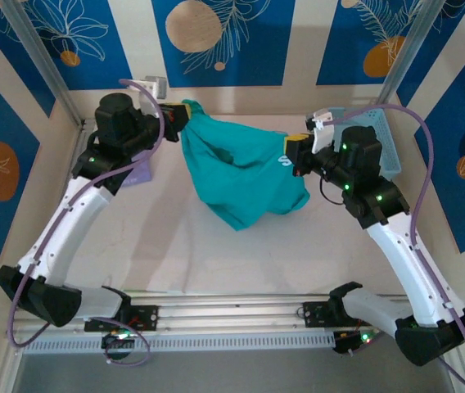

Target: Fold the inside-out t-shirt

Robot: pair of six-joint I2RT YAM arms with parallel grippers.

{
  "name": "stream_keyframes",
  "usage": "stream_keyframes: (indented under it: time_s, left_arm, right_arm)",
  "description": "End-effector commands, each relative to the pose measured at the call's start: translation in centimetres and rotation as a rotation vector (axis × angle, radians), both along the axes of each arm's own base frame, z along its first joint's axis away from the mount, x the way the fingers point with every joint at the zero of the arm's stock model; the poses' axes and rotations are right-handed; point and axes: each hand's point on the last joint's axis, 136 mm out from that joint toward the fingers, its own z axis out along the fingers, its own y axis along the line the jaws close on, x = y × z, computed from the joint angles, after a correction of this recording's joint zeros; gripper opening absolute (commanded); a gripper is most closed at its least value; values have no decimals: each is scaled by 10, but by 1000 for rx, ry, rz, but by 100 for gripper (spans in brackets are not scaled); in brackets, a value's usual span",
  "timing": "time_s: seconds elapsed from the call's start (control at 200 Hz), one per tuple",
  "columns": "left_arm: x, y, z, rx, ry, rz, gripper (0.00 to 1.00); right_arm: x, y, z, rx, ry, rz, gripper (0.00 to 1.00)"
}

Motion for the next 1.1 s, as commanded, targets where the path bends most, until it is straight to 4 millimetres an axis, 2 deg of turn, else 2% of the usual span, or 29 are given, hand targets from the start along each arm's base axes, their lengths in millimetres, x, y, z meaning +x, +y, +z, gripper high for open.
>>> stream_keyframes:
  time_s: [0.0,0.125,0.27,0.34,0.41,0.44,0.455,0.46,0.465,0.48,0.485,0.49,0.5,0.505,0.51,0.54,0.545,0.55,0.56,0.565,0.6,0.61,0.645,0.65,0.73,0.81,0.87,0.945,1.09]
  left_arm:
    - [-27,-17,39,-33,-103,-102,0]
    - [-40,-18,82,-136,-182,-136,0]
    - [-34,3,122,-190,-283,-15,0]
    - [-27,14,124,-188,-296,59,0]
    - [-22,21,104,-163,-271,107,0]
    - [-20,25,91,-148,-253,132,0]
    - [-17,25,76,-132,-226,145,0]
    - [-19,27,79,-137,-235,149,0]
    - [-15,26,67,-124,-213,152,0]
    - [-17,29,64,-125,-211,164,0]
    - [-13,28,50,-111,-186,169,0]
    - [-16,30,54,-118,-196,173,0]
    - [-15,31,46,-113,-182,181,0]
    - [-11,31,31,-98,-157,186,0]
    - [-14,33,36,-106,-167,191,0]
    - [-12,35,8,-94,-121,210,0]
    - [-9,34,-7,-82,-95,212,0]
    - [-11,35,-3,-92,-103,212,0]
    - [-11,35,-12,-89,-89,212,0]
    - [-9,34,-27,-75,-66,213,0]
    - [-10,35,-54,-62,-21,217,0]
    - [-10,35,-71,-50,12,220,0]
    - [-12,35,-107,-40,92,222,0]
    - [-13,34,-105,-46,92,217,0]
    - [-22,32,-174,-33,244,203,0]
    - [-31,28,-207,-43,314,174,0]
    - [-36,28,-222,-34,351,168,0]
    - [-41,30,-230,-18,373,166,0]
    - [-46,37,-230,25,362,178,0]
  right_arm:
    - [2,-24,40,-43,-100,-104,0]
    - [0,-30,89,-34,-225,-102,0]
    - [10,-27,137,-63,-340,-91,0]
    - [18,-21,149,-83,-372,-70,0]
    - [28,-11,141,-103,-347,-34,0]
    - [34,-6,128,-115,-313,-20,0]
    - [37,-3,120,-121,-291,-12,0]
    - [38,-2,117,-123,-284,-10,0]
    - [39,-2,114,-125,-275,-8,0]
    - [43,1,103,-133,-248,-2,0]
    - [43,2,99,-135,-240,0,0]
    - [44,2,96,-138,-231,0,0]
    - [47,4,87,-143,-208,2,0]
    - [47,4,83,-144,-198,2,0]
    - [48,5,79,-146,-188,4,0]
    - [54,9,50,-155,-117,6,0]
    - [55,9,45,-155,-105,7,0]
    - [56,10,41,-156,-94,6,0]
    - [58,11,29,-158,-64,9,0]
    - [59,12,24,-158,-53,8,0]
    - [64,16,-15,-156,42,19,1]
    - [65,18,-24,-155,64,23,1]
    - [69,23,-63,-150,158,28,3]
    - [69,24,-68,-150,170,29,3]
    - [74,39,-140,-154,349,56,7]
    - [77,51,-195,-198,486,64,13]
    - [72,55,-222,-241,545,53,17]
    - [59,58,-241,-259,576,45,26]
    - [15,70,-264,-259,645,65,39]
